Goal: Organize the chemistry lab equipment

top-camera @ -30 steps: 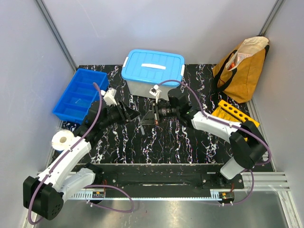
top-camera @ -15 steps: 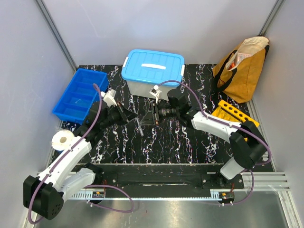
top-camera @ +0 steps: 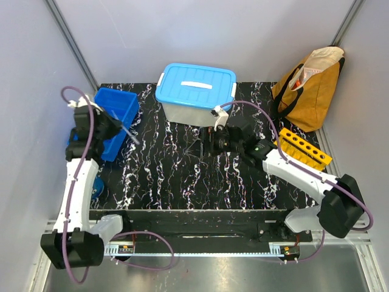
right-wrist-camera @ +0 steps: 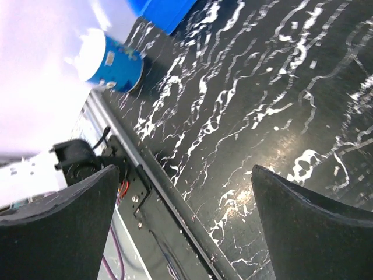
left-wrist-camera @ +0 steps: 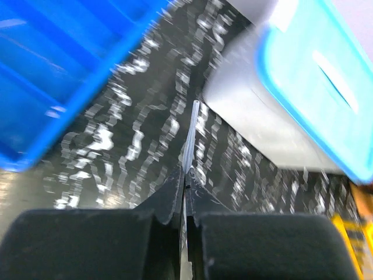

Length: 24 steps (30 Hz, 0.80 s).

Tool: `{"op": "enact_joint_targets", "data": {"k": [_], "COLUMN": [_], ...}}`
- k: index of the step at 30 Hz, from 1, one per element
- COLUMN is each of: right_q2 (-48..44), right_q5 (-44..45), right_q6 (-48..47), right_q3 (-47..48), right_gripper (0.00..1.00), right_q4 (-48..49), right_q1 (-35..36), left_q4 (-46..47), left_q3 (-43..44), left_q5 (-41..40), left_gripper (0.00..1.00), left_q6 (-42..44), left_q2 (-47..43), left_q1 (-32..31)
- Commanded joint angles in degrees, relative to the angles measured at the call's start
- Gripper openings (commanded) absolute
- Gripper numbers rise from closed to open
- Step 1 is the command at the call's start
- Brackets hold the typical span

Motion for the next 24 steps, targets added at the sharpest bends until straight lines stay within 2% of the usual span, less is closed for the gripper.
{"op": "enact_joint_targets", "data": {"k": [1,5,8,14,24], "right_q2": [-1.0,2.4,3.2,0.6,-3.9], "right_q5": [10.1,0.2,-2.6,-1.7,0.4], "right_q6": [5.9,2.3,1.7,-0.8,-3.3], "right_q3": [1.0,4.0,3.6,2.4,1.5], "right_gripper": [1.0,1.0,1.0,1.0,1.0], "right_q4": [-9.2,-13.4,-14.2,-16.5,-18.9], "right_q1": [-1.3,-3.3,-3.9,-4.7,-7.9], "left_q4": [-2.8,-2.8,0.5,4.3,6.0], "left_q3": [5.2,8.1,8.3,9.5,11.3], "left_q5": [-7.0,-11.6,-8.8,-16.5,-20.3], "left_gripper": [0.0,0.0,0.0,0.0,0.0], "left_q6": [4.0,2.3,-0.3,-1.3,-2.9], "left_q2": [4.7,10.9,14.6,21.1,29.8], "left_q1": [9.2,14.7,18.9,21.9,23.2]}}
